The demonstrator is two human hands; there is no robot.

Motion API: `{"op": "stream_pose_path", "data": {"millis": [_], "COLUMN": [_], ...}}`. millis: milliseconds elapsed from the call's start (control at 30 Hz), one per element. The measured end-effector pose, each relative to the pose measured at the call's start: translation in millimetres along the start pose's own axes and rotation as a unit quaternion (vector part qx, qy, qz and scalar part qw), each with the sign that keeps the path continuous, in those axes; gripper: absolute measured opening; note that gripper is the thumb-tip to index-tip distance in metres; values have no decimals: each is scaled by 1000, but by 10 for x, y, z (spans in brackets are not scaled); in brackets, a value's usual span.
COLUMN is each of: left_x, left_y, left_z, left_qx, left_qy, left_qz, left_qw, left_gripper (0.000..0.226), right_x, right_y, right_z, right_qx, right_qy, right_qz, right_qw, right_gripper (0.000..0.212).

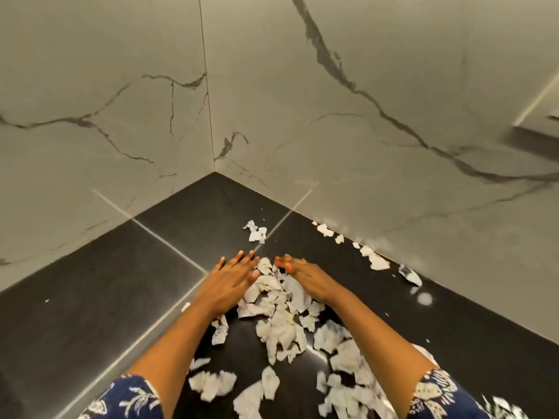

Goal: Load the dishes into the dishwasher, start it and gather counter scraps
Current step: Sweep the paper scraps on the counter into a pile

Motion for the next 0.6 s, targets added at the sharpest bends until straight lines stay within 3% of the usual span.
{"op": "stream_pose_path", "data": {"millis": [100,167,267,367,433,500,600], "left_x": [122,134,6,-119,-187,-217,-226], "left_y": [-265,-304,-207,-65,67,211,255], "left_z": [-327,-495,-441,-10,333,711,1268], "left_qx": [21,-2,-68,-109,-119,-121,-97], "left_qy": [-6,-16,-62,-86,-99,-109,-112], "left_qz": [-32,-109,-237,-225,-181,-128,-71], "left_qw": [999,994,967,964,971,978,986], "left_gripper": [98,93,75,54,54,59,64], "right_x": [97,95,-309,-827,-1065,-1131,-886], "right_y": [34,6,-57,-246,-420,-620,-731], "right_z": [-471,-713,-754,-428,-129,201,631], "right_qx": [-5,16,18,4,17,35,-8], "right_qy": [10,3,-118,-233,-253,-222,-124], "right_qz": [12,79,146,13,-62,-109,-220], "right_qw": [1000,997,982,972,965,968,968], "right_gripper": [44,42,39,32,39,47,51]}}
Point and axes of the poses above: each hand's wrist, its own z-axis towards the middle knuckle, its own x-axis out of the palm, y = z × x, the point moved 10 cm from there along z, towards the middle knuckle, and after that the axes turned 7 degrees about -y, right-handed, at the moved point
